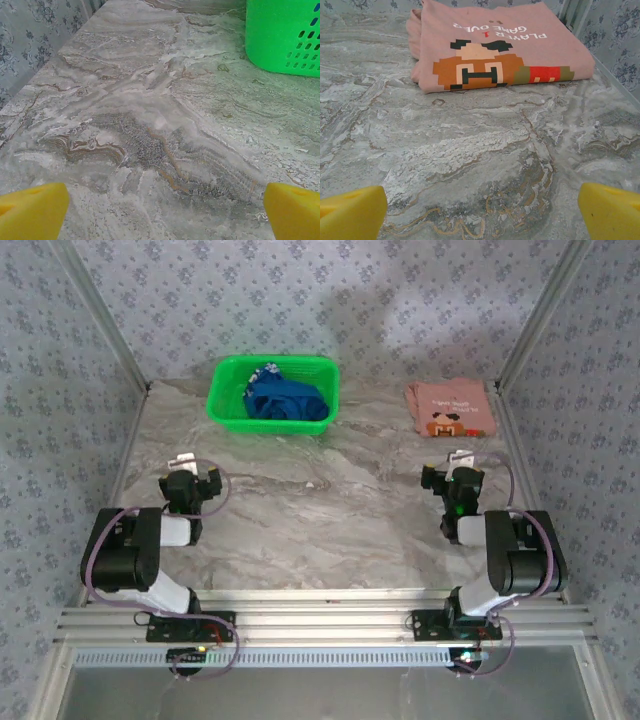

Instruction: Fold and stack the t-shirts

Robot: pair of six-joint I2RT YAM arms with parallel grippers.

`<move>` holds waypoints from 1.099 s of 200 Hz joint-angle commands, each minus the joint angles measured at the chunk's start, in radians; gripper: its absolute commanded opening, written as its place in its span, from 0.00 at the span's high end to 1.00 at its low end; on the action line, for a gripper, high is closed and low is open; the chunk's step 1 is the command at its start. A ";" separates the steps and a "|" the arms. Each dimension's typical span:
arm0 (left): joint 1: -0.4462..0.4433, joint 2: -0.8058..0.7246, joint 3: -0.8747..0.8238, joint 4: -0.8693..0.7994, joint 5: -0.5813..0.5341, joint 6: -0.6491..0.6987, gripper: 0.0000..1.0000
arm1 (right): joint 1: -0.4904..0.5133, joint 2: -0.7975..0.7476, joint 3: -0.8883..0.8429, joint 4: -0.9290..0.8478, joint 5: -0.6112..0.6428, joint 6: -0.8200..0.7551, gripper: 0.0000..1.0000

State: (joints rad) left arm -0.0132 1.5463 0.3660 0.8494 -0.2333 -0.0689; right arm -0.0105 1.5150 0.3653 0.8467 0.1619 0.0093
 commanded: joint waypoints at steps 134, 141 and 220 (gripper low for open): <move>0.004 -0.013 0.021 0.017 -0.014 0.000 0.00 | 0.002 0.010 0.001 0.018 0.021 -0.003 0.00; 0.004 -0.013 0.023 0.014 -0.013 -0.002 0.00 | 0.002 0.011 0.003 0.016 0.020 -0.002 0.00; -0.018 -0.542 0.348 -0.815 0.045 -0.102 0.00 | 0.127 -0.427 0.343 -1.014 0.020 0.173 0.00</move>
State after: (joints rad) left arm -0.0238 1.2404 0.5274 0.4133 -0.2028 -0.0826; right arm 0.0555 1.2861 0.5087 0.3859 0.1780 0.0372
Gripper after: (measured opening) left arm 0.996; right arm 0.998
